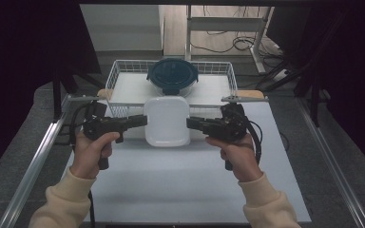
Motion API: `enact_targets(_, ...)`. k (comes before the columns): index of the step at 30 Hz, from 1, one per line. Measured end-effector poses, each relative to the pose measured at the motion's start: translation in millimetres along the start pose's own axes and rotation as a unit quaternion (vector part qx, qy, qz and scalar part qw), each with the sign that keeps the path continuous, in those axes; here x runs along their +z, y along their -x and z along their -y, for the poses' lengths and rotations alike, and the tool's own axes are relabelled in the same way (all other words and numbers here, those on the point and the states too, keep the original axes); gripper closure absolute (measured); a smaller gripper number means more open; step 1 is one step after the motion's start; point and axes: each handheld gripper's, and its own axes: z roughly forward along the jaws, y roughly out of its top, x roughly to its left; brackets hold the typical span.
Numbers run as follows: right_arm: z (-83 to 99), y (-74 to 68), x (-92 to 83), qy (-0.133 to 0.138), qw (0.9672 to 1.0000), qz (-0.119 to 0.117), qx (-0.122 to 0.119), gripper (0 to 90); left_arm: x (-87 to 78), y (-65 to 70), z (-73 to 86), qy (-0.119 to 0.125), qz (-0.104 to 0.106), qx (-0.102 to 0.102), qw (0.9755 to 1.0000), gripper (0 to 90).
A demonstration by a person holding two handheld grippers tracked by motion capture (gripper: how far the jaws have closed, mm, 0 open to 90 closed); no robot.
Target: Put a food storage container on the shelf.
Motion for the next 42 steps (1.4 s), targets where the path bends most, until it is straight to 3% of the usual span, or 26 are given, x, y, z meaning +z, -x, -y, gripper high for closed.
enact_targets(12, -28.9, -5.3, -4.1, 0.007, 0.9999, 0.003, -0.012, 79.2, -5.4, 5.2, -29.5, 0.002, 0.004, 0.004, 1.0, 78.6)
enact_targets(19, -47.7, -8.0, -7.3, 0.015, 0.9997, 0.005, -0.017, 79.2, -7.7, 10.8, -52.5, 0.01, -0.003, 0.022, 0.9997, 78.9)
enact_targets(31, -89.8, -1.8, -1.4, 0.02, 0.9997, 0.004, -0.013, 79.2, -6.0, 0.9, -97.9, 0.009, 0.004, 0.022, 0.9997, 78.9)
enact_targets(42, -123.1, 4.9, 3.6, 0.018, 0.9998, 0.0, -0.009, 79.3, -0.6, -12.5, -127.2, 0.016, 0.017, -0.002, 0.9997, 78.7)
